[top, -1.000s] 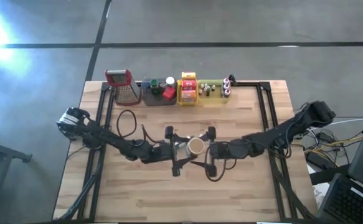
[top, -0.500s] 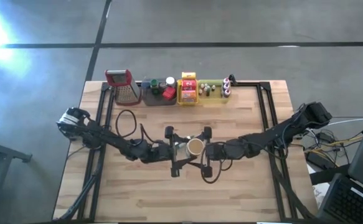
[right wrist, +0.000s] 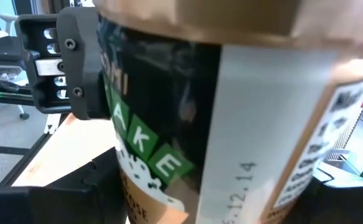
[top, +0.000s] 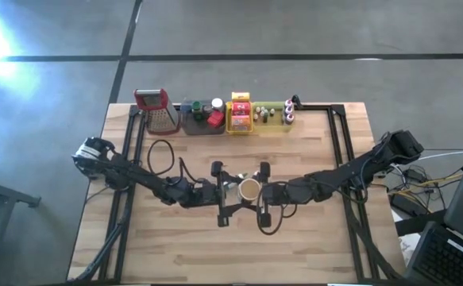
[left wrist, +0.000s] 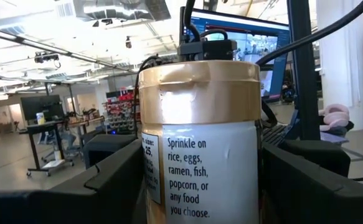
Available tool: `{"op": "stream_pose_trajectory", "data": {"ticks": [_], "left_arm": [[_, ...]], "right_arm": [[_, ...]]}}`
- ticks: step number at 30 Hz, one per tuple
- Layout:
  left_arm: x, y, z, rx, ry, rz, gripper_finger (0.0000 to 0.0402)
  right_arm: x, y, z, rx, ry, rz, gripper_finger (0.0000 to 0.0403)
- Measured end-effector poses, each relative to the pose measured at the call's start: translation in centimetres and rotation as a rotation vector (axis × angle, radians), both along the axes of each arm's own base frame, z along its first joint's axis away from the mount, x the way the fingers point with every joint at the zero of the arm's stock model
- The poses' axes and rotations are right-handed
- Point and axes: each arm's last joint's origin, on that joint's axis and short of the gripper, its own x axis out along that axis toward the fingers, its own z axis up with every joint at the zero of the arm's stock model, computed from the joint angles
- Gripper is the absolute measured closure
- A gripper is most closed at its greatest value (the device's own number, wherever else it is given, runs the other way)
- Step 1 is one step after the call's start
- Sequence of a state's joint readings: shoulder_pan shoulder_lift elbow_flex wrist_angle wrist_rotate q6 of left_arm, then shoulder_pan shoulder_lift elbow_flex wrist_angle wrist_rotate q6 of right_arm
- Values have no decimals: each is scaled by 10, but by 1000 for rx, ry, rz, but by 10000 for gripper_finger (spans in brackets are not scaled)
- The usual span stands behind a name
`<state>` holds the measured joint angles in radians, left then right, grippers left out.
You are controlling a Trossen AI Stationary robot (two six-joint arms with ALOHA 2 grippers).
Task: Pick & Place Kitchen Items
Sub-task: Put the gold seasoning bottle into the black bin
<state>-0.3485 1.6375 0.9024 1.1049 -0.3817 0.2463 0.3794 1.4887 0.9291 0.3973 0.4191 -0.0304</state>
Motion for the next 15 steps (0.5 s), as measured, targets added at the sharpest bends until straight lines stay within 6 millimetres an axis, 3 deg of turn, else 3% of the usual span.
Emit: {"op": "stream_pose_trajectory", "data": {"ticks": [9,15], "left_arm": [[-2,1,0,-10,73,-7,103],[-9,3,17,-12,254,-29,61]], "right_arm": [[-2,-1,-4,-22,52,-4,117],[-7,-3,-7,-22,120,-7,135]]}}
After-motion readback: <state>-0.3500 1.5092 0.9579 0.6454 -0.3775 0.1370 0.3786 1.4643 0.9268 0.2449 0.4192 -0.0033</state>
